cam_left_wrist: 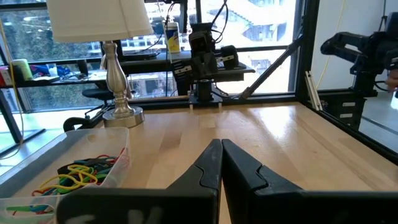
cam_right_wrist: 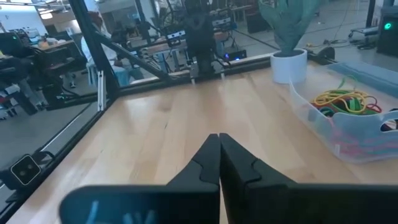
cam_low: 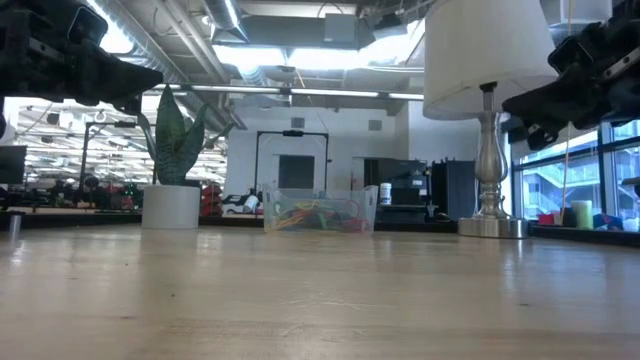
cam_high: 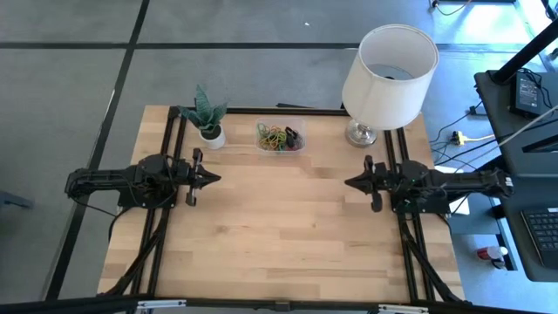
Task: Pick and place rubber bands into bin
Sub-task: Return to Home Position
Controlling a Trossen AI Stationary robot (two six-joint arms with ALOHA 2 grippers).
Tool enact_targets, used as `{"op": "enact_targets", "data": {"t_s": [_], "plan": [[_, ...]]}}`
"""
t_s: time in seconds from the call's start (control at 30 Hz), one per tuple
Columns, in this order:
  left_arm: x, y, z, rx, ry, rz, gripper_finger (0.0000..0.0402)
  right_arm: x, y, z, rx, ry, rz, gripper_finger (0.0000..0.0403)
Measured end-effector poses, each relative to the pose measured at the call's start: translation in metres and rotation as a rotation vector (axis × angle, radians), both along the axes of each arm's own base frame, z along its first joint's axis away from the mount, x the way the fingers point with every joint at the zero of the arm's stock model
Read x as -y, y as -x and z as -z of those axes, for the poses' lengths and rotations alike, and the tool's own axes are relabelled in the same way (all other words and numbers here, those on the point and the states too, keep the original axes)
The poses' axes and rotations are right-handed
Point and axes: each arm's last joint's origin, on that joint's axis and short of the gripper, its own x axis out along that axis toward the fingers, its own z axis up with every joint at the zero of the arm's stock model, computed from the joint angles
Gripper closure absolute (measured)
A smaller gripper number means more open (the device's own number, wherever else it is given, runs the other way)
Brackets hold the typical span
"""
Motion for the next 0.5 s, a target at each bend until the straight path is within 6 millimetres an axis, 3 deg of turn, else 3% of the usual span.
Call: {"op": "enact_targets", "data": {"t_s": [0.5], "plan": [[0.0,0.0,0.0,0.0,0.0,0.0,0.0398,0.0,0.0061,-0.0014,0.003,-0.005,0.001,0.038]]}}
